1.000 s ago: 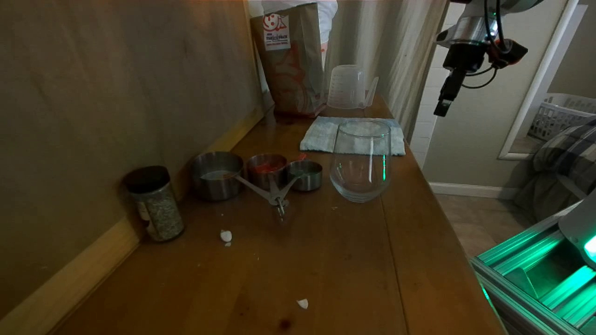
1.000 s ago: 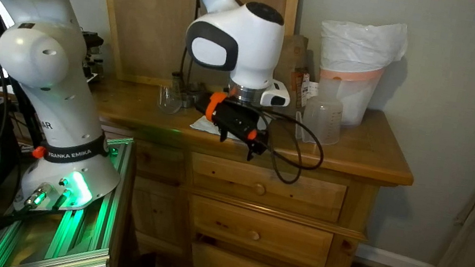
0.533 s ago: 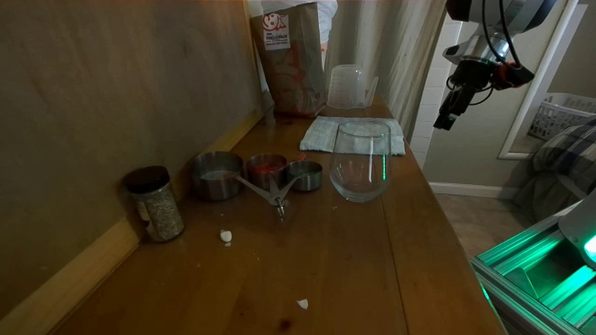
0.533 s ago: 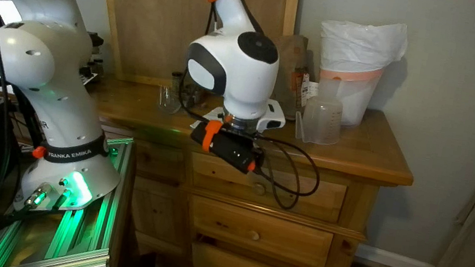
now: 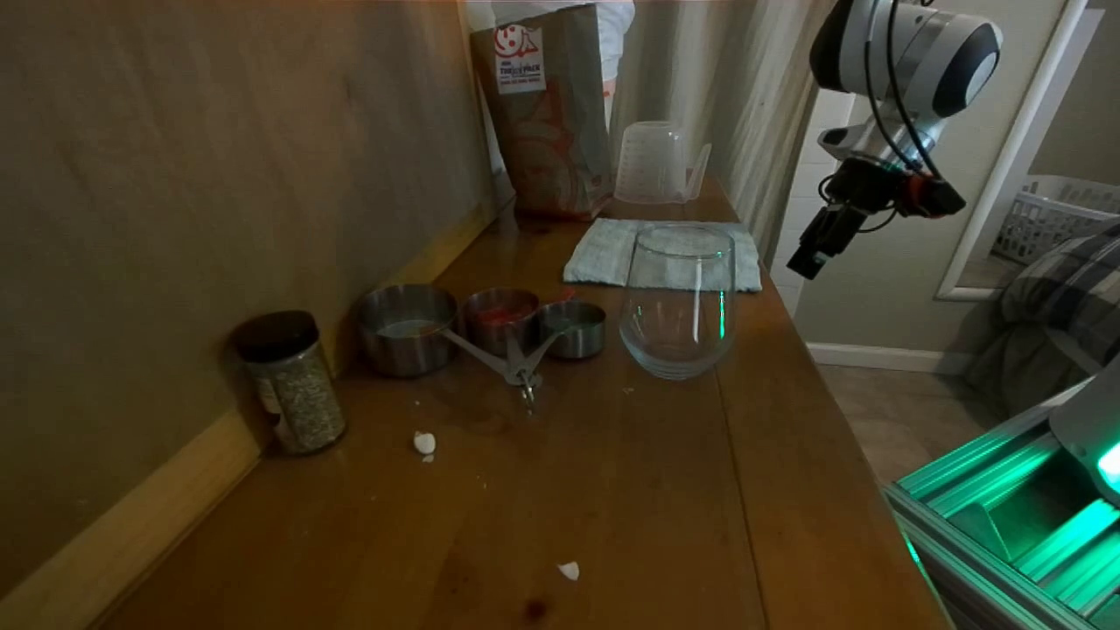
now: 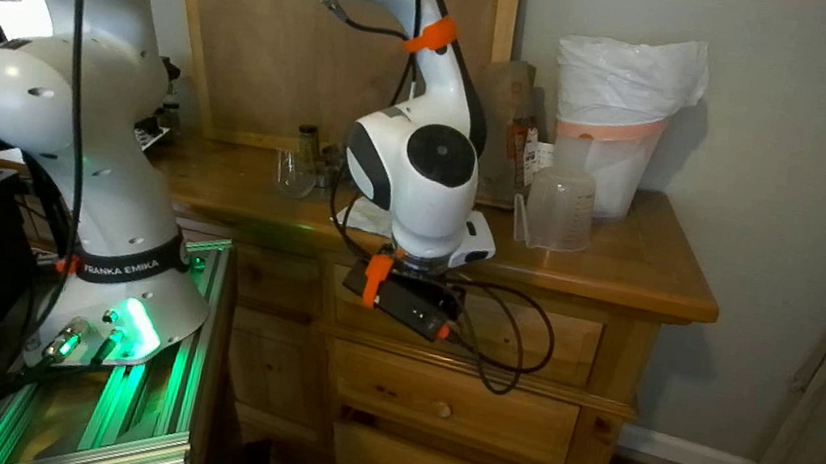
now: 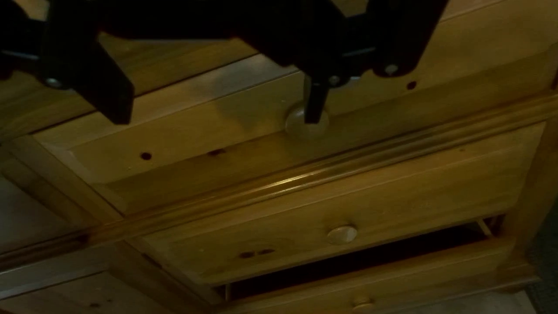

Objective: Pull open the top drawer

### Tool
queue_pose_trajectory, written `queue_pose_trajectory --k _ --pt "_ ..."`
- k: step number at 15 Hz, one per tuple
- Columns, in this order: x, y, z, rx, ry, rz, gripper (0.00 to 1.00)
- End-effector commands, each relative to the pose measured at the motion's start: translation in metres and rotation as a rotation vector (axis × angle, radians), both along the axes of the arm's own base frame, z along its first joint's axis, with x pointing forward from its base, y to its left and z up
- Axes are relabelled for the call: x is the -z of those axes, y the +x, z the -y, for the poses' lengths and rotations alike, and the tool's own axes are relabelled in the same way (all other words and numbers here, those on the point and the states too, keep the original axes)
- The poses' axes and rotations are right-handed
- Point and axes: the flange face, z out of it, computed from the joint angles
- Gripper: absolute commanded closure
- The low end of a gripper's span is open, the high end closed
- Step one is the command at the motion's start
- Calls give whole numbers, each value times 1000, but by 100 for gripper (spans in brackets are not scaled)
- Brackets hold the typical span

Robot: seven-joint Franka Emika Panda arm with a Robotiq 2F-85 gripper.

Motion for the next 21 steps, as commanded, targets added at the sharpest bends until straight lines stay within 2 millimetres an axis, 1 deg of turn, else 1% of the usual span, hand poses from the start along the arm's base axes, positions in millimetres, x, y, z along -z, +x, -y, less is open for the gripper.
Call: queue_pose_trajectory --k 1,5,6,8,12,13,17,21 --pt "31 15 3 -9 19 31 0" --pt "58 21 -3 -53 65 -11 0" --pt "43 14 -3 -33 34 -10 0" --pt "54 16 -6 -42 47 -26 0" --pt "57 19 -5 -45 49 -26 0" --pt "63 20 -7 -55 43 -18 0" --pt "67 29 -18 -106 50 54 0" --pt "77 40 -27 -143 58 124 0"
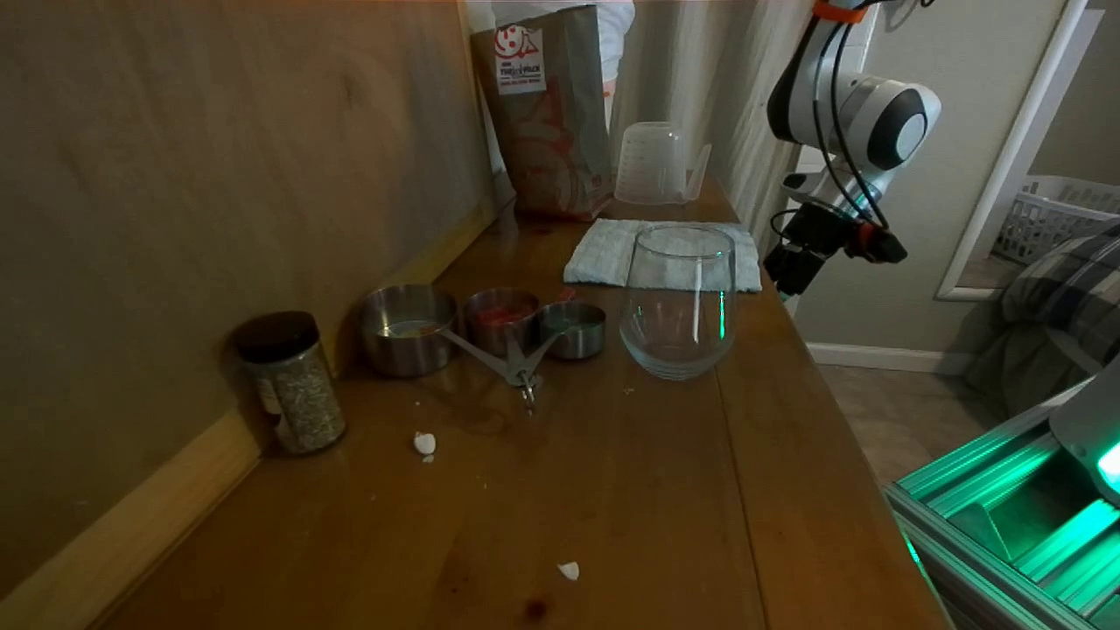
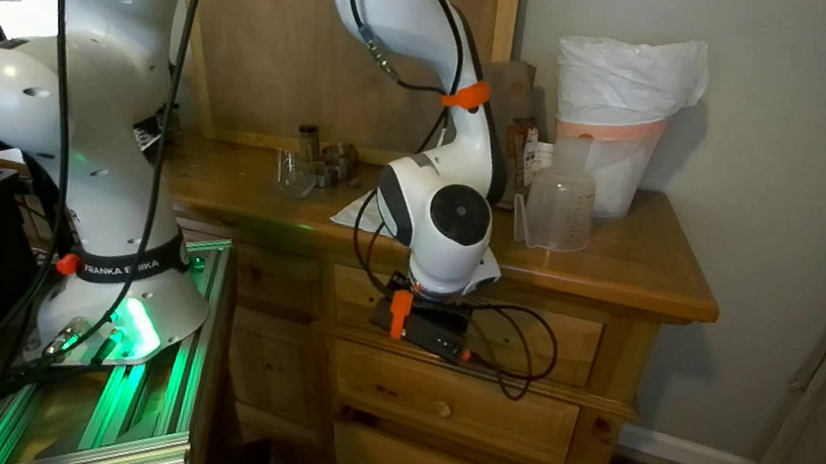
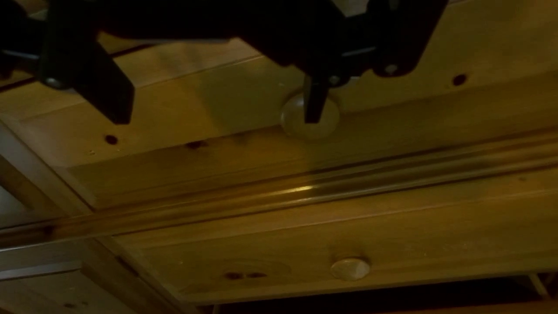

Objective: Pull open the top drawer

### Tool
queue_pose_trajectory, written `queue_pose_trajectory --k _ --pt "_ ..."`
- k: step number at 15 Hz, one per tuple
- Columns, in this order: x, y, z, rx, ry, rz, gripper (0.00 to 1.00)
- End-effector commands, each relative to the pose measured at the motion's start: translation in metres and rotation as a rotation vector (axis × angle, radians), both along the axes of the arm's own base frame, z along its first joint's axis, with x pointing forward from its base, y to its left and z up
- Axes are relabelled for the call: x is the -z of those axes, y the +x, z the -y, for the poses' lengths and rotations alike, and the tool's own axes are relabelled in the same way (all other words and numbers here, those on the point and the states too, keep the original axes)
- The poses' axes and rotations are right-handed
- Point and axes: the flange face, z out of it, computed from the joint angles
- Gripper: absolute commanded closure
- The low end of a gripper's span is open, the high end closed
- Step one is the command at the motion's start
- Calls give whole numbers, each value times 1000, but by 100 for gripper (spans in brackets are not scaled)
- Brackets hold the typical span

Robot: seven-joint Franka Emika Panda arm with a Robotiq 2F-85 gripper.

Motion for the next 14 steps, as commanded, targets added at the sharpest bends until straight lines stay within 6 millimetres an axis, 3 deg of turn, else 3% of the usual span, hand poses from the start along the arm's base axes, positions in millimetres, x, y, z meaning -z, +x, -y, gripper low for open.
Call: queue_pose_trajectory --k 1,14 --pt "14 13 -1 -19 -3 81 0" --pt "69 32 -11 50 113 178 0"
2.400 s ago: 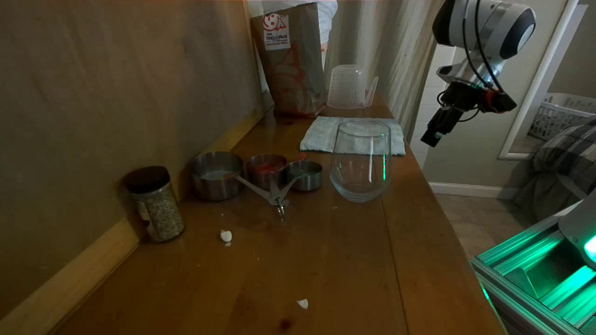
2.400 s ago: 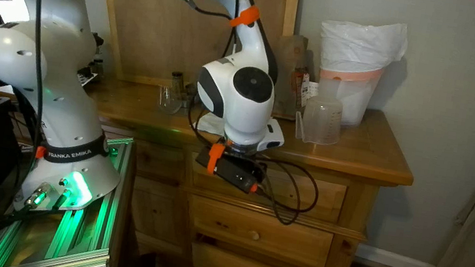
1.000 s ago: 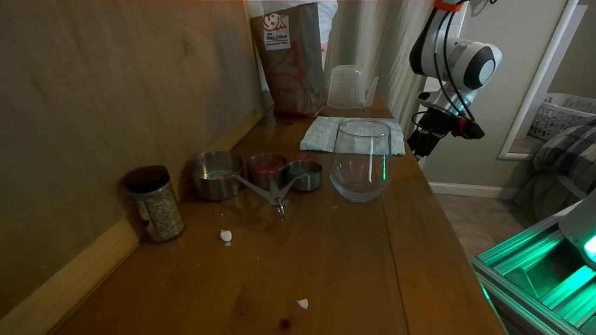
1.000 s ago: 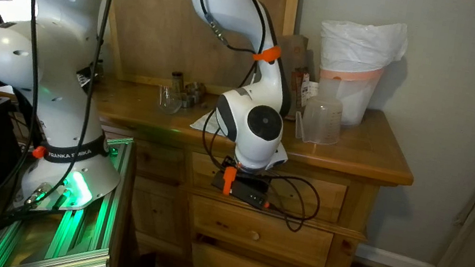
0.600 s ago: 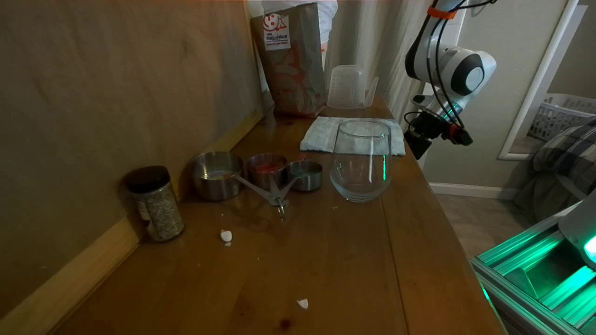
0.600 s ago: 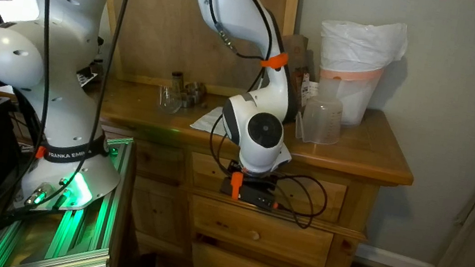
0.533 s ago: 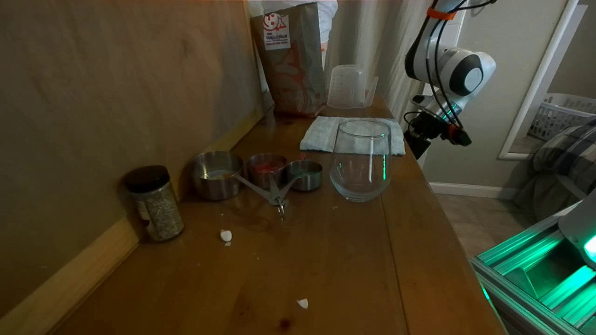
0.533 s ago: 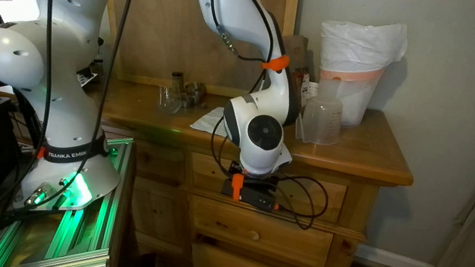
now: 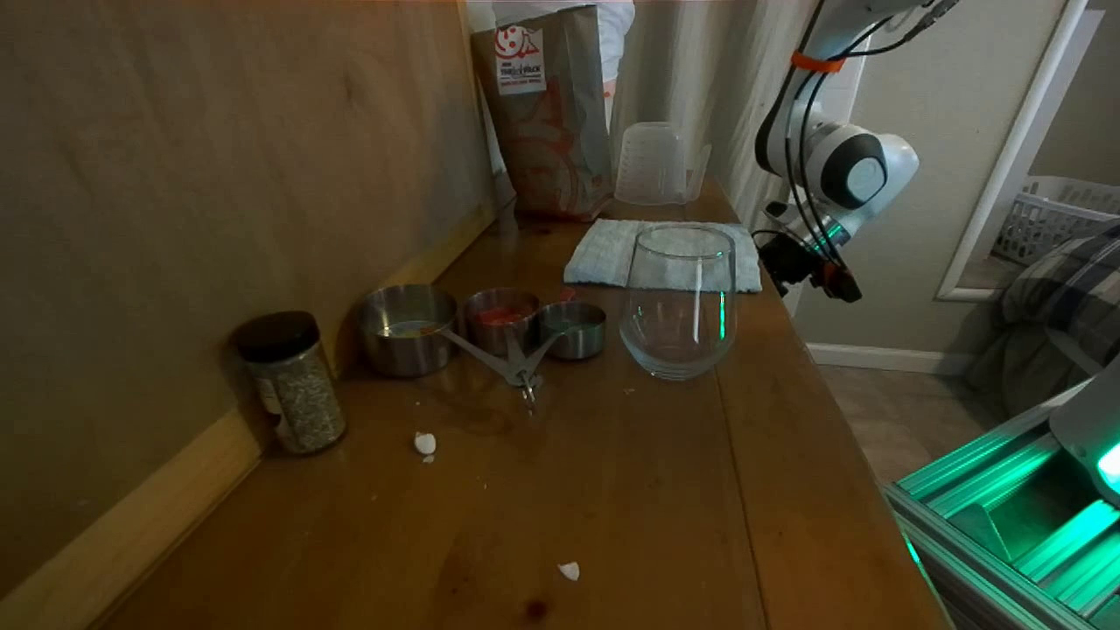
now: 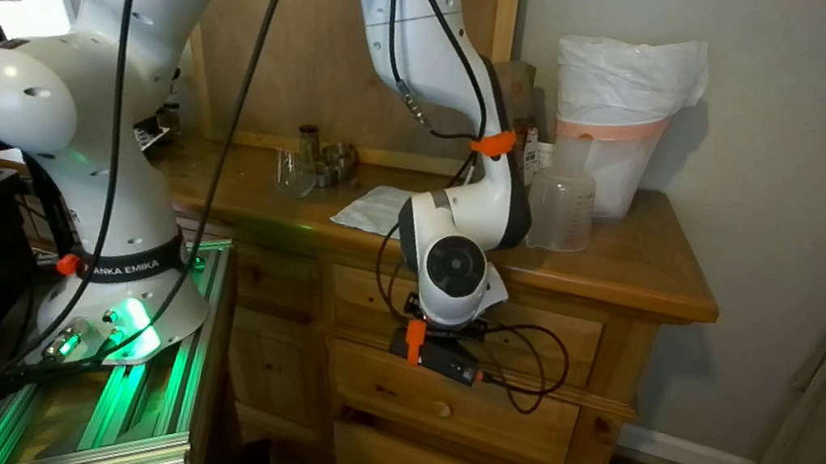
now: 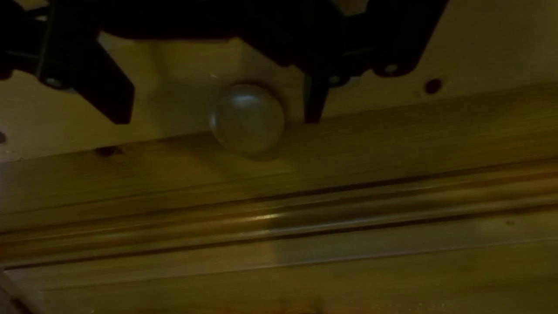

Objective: Pull open the top drawer

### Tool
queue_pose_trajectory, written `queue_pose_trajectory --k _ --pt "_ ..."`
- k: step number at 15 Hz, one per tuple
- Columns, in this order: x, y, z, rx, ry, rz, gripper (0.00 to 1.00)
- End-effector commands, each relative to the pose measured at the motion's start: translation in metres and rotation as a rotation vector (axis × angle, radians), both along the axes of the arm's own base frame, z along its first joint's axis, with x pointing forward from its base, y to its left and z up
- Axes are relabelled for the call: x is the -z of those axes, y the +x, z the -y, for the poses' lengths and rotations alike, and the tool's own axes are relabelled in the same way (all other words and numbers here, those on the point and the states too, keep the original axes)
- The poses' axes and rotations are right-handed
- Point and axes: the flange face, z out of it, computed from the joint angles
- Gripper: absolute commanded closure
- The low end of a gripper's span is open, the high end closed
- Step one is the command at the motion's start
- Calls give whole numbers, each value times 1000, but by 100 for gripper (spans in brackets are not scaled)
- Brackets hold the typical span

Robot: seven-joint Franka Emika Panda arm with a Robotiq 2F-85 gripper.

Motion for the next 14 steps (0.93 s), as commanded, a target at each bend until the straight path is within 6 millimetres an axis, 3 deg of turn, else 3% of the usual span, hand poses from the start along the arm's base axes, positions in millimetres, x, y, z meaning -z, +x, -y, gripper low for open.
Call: queue_pose_trajectory --k 1,5,6,7,10,14 --pt "19 8 -4 22 45 34 0" --pt "27 12 -7 35 93 62 0" --pt "28 13 -7 34 100 64 4" --pt "30 13 -7 32 107 65 22" --pt "34 15 -7 36 108 70 37" --pt "36 15 -2 42 100 74 67"
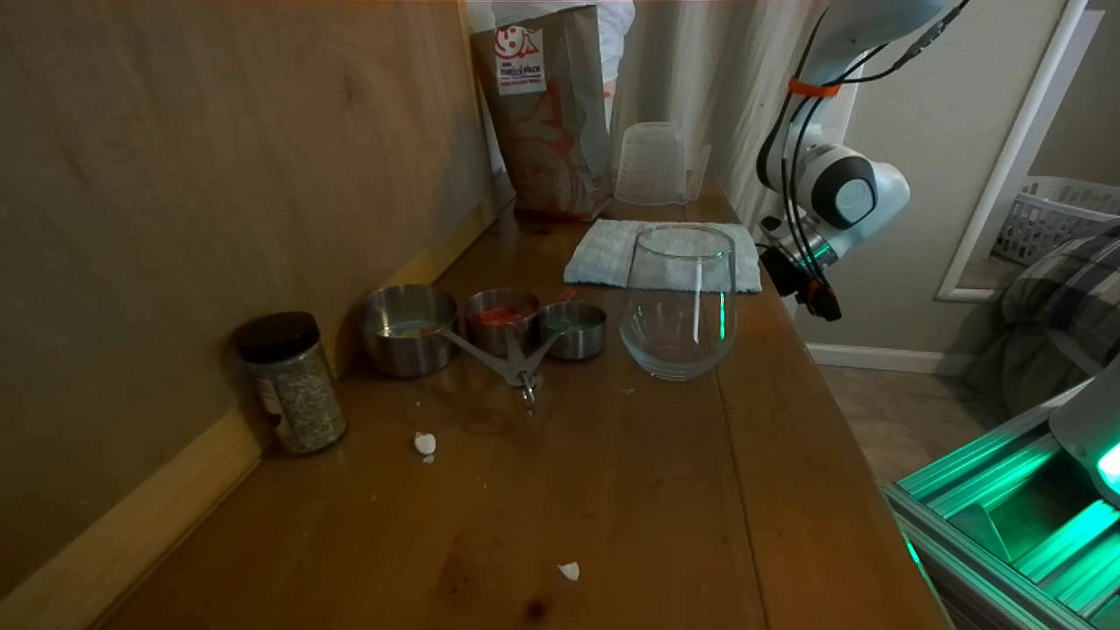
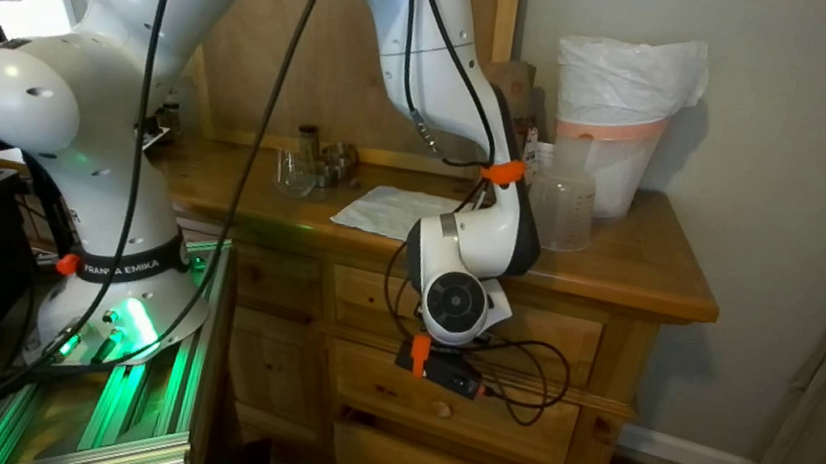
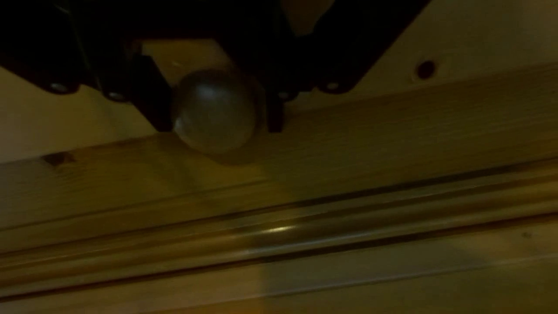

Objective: Pull open the top drawer

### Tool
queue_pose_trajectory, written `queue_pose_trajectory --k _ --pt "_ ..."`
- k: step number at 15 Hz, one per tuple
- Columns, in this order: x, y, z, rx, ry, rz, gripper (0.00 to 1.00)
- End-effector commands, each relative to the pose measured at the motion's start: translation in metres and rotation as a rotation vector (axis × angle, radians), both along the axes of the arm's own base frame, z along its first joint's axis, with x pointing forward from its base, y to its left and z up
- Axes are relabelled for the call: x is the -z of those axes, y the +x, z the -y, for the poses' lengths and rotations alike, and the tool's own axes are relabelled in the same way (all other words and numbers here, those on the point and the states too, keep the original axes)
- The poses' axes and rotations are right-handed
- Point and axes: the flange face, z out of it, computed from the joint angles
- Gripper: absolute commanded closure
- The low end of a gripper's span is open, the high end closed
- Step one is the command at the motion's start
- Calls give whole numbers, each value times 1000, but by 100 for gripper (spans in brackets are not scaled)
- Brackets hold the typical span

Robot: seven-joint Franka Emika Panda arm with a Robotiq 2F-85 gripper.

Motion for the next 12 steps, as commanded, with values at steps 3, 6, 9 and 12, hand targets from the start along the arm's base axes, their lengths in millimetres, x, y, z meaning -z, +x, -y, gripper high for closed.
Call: queue_pose_trajectory --k 3,6,9,12 --pt "4 0 2 4 -7 16 75" --pt "-1 -4 12 19 -13 16 75" --pt "-6 -13 25 36 -30 13 75" --pt "-9 -24 39 47 -43 12 75"
